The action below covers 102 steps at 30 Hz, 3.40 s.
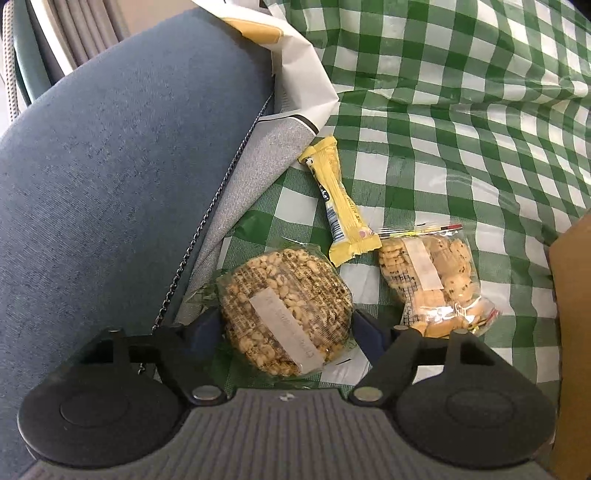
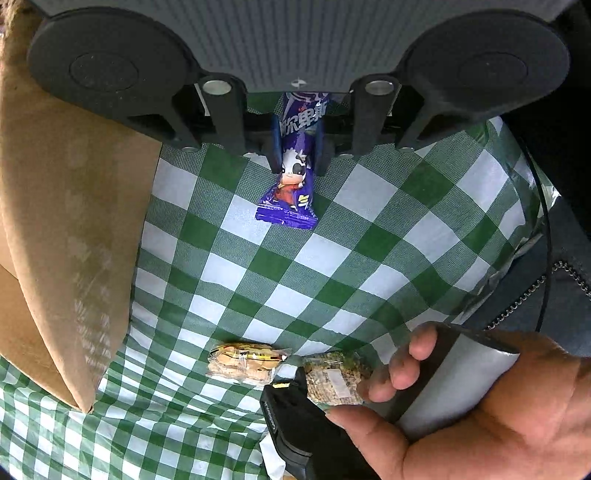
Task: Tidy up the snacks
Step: 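Grasp the purple candy bar with the right tool while the left tool grasps the round peanut cake pack, then carry the peanut cake pack over the box with the left tool while the right tool carries the purple bar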
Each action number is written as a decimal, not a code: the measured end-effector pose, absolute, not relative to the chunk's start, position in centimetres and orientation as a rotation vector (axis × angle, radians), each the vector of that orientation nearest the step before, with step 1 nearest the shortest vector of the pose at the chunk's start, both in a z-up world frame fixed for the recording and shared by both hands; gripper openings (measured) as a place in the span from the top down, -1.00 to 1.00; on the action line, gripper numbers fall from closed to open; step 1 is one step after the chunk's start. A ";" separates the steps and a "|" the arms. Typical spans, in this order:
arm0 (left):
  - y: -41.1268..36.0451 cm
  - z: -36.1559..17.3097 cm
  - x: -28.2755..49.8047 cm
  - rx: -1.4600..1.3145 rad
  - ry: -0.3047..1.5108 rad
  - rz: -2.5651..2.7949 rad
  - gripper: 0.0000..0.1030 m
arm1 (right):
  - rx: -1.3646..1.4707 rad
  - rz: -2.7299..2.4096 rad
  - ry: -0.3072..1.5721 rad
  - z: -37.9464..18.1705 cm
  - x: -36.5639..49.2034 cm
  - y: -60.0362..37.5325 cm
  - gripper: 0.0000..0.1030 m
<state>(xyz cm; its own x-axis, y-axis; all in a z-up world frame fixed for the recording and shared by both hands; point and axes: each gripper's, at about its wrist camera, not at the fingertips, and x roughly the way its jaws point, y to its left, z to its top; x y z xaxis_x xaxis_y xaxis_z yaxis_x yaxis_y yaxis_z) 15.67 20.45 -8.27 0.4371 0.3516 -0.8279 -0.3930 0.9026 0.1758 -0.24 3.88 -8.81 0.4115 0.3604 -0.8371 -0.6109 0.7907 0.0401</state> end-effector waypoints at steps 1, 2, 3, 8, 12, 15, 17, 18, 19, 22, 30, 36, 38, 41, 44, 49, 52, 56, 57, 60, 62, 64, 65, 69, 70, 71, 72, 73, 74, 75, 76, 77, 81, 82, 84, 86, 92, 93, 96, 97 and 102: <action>20.4 -8.0 15.6 -0.047 1.013 0.463 -0.56 | -0.287 0.624 0.964 -8.7 -0.3 3.8 0.66; 20.3 -7.8 15.5 -0.049 1.004 0.467 -0.56 | -0.285 0.626 0.961 -8.7 -0.3 3.7 0.66; 20.3 -7.5 15.4 -0.052 0.994 0.473 -0.56 | -0.284 0.628 0.961 -8.7 -0.3 3.7 0.66; 20.3 -5.9 14.0 -0.089 0.965 0.485 -0.56 | -0.275 0.638 0.951 -8.4 -0.4 3.6 0.66; 20.5 -4.6 12.5 -0.106 0.936 0.491 -0.56 | -0.270 0.643 0.941 -8.1 -0.6 3.5 0.66; 20.0 -3.8 11.2 -0.077 0.924 0.494 -0.56 | -0.258 0.652 0.915 -7.4 -0.8 3.3 0.67; 19.8 -3.2 10.1 -0.104 0.920 0.487 -0.56 | -0.248 0.650 0.899 -7.0 -0.9 3.2 0.67; 19.7 -2.8 9.6 -0.117 0.912 0.483 -0.56 | -0.243 0.648 0.889 -6.7 -1.0 3.1 0.67; 19.5 -2.5 9.0 -0.124 0.902 0.480 -0.56 | -0.239 0.646 0.882 -6.5 -1.0 3.1 0.67; 19.0 -1.4 7.5 -0.133 0.867 0.471 -0.56 | -0.215 0.637 0.855 -5.6 -1.2 2.5 0.67; 18.6 0.3 4.7 -0.155 0.824 0.457 -0.56 | -0.127 0.613 0.760 -3.3 -1.6 -0.1 0.68; 18.2 0.5 4.8 -0.158 0.817 0.450 -0.56 | -0.074 0.609 0.706 -2.2 -2.0 -1.7 0.68; 18.1 0.5 4.9 -0.162 0.815 0.446 -0.56 | -0.062 0.606 0.689 -2.0 -2.1 -2.1 0.68; 17.8 0.5 5.1 -0.163 0.812 0.433 -0.56 | -0.041 0.599 0.664 -1.5 -2.0 -2.6 0.68; 17.3 0.5 5.3 -0.163 0.805 0.415 -0.56 | -0.019 0.591 0.644 -1.2 -1.9 -3.1 0.68; 16.4 0.8 5.5 -0.177 0.768 0.364 -0.56 | -0.006 0.556 0.613 -1.0 -1.7 -3.7 0.68; 15.6 1.2 5.5 -0.171 0.737 0.331 -0.56 | 0.019 0.543 0.593 -0.7 -1.6 -4.2 0.68; 14.6 1.7 5.4 -0.157 0.693 0.285 -0.56 | 0.037 0.532 0.582 -0.7 -1.4 -4.5 0.68; 14.4 1.9 5.3 -0.156 0.680 0.272 -0.56 | 0.041 0.530 0.580 -0.7 -1.4 -4.6 0.68; 13.7 2.4 5.1 -0.157 0.637 0.237 -0.56 | 0.055 0.522 0.568 -0.6 -1.3 -4.8 0.68; 13.3 2.7 4.9 -0.163 0.612 0.216 -0.56 | 0.066 0.515 0.554 -0.4 -1.3 -5.0 0.68; 12.9 3.0 4.7 -0.167 0.589 0.193 -0.56 | 0.082 0.505 0.533 -0.1 -1.2 -5.4 0.68; 12.7 3.2 4.7 -0.167 0.577 0.182 -0.56 | 0.089 0.498 0.519 0.1 -1.2 -5.6 0.68; 11.7 3.7 4.5 -0.156 0.534 0.141 -0.56 | 0.117 0.470 0.490 0.5 -1.1 -6.5 0.68; 11.5 3.8 4.4 -0.152 0.524 0.131 -0.56 | 0.122 0.465 0.481 0.6 -1.0 -6.7 0.68; 11.2 3.9 4.4 -0.147 0.515 0.120 -0.56 | 0.126 0.459 0.474 0.7 -1.0 -6.9 0.68; 11.0 3.9 4.4 -0.142 0.508 0.112 -0.56 | 0.134 0.454 0.468 0.8 -0.9 -7.1 0.68; 10.7 4.0 4.5 -0.138 0.503 0.105 -0.56 | 0.143 0.450 0.463 0.8 -0.8 -7.3 0.68; 10.5 4.0 4.5 -0.136 0.499 0.099 -0.56 | 0.151 0.446 0.458 0.9 -0.8 -7.5 0.68; 10.3 4.0 4.6 -0.135 0.495 0.091 -0.56 | 0.157 0.441 0.452 0.9 -0.7 -7.7 0.68; 10.1 4.0 4.6 -0.134 0.491 0.085 -0.56 | 0.162 0.437 0.448 0.9 -0.7 -7.9 0.68; 9.9 4.0 4.6 -0.135 0.486 0.078 -0.56 | 0.167 0.433 0.446 1.0 -0.6 -8.1 0.68; 9.1 4.1 4.5 -0.131 0.465 0.044 -0.56 | 0.170 0.425 0.423 1.0 -0.6 -8.7 0.68; 8.8 4.2 4.5 -0.126 0.460 0.035 -0.56 | 0.170 0.422 0.418 1.0 -0.6 -9.0 0.68; 8.3 4.3 4.4 -0.116 0.445 0.018 -0.56 | 0.178 0.417 0.411 0.9 -0.7 -9.7 0.68; 7.9 4.3 4.4 -0.111 0.432 0.002 -0.56 | 0.191 0.411 0.408 0.8 -0.7 -10.4 0.68; 6.6 4.5 4.5 -0.118 0.405 -0.045 -0.56 | 0.238 0.406 0.357 1.2 -1.1 -12.8 0.68; 6.3 4.5 4.6 -0.119 0.401 -0.052 -0.56 | 0.247 0.402 0.348 1.3 -1.2 -13.2 0.69; 5.7 4.5 4.7 -0.119 0.395 -0.065 -0.56 | 0.268 0.370 0.323 1.5 -1.2 -14.5 0.69; 5.4 4.5 4.8 -0.119 0.394 -0.072 -0.56 | 0.275 0.356 0.314 1.6 -1.2 -15.0 0.69; 4.2 4.4 4.7 -0.101 0.385 -0.111 -0.56 | 0.282 0.210 0.273 1.8 -0.8 -17.0 0.70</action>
<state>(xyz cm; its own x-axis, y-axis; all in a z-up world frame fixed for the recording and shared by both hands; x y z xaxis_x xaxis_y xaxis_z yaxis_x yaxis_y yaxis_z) 4.71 4.21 4.42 0.9210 -0.1276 -0.3681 0.0891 0.9888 -0.1196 -0.84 -17.03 1.79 0.9415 0.2414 -0.2350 -0.1656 0.9391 0.3011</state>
